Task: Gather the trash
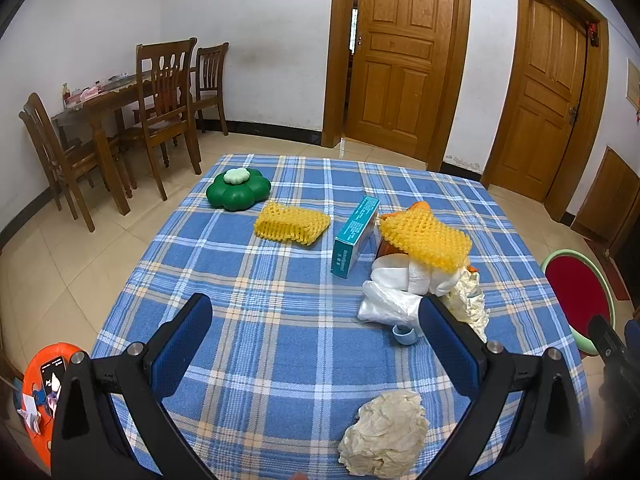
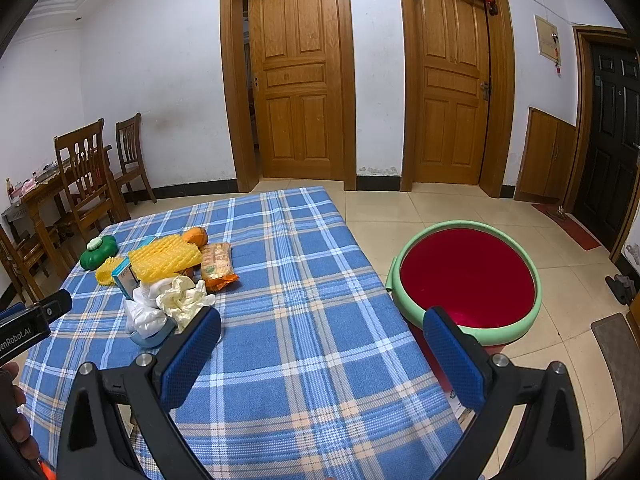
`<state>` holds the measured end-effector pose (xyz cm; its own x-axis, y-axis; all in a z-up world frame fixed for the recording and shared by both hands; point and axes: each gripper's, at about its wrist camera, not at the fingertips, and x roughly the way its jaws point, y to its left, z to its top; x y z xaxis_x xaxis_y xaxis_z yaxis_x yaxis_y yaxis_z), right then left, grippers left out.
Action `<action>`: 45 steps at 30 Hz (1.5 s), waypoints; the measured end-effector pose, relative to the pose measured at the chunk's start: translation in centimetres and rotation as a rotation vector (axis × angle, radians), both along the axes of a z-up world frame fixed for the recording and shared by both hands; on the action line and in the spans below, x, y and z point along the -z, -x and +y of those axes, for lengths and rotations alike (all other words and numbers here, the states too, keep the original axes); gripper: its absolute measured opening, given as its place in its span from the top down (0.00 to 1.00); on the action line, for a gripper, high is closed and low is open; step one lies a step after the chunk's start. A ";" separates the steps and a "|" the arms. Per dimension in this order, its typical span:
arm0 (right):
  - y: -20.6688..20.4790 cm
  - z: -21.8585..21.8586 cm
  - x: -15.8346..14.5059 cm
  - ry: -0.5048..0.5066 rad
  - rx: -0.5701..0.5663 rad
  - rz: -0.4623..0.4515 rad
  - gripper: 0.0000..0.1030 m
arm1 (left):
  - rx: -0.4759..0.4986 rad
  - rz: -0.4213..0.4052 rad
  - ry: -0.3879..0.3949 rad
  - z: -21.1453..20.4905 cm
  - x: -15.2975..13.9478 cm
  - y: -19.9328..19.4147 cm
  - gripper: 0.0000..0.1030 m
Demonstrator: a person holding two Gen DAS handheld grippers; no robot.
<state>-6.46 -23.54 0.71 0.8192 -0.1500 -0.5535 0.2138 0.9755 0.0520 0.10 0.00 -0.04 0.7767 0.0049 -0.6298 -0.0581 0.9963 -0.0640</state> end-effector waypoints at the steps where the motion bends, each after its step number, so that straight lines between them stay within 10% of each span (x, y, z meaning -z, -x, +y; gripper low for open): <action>1: 0.0 0.1 0.0 0.000 0.001 0.000 0.00 | -0.001 0.000 0.000 0.0 0.0 0.0 0.02; 45: 0.0 0.0 0.2 -0.005 0.008 -0.001 0.00 | 0.004 0.002 -0.001 0.5 0.2 -0.1 0.02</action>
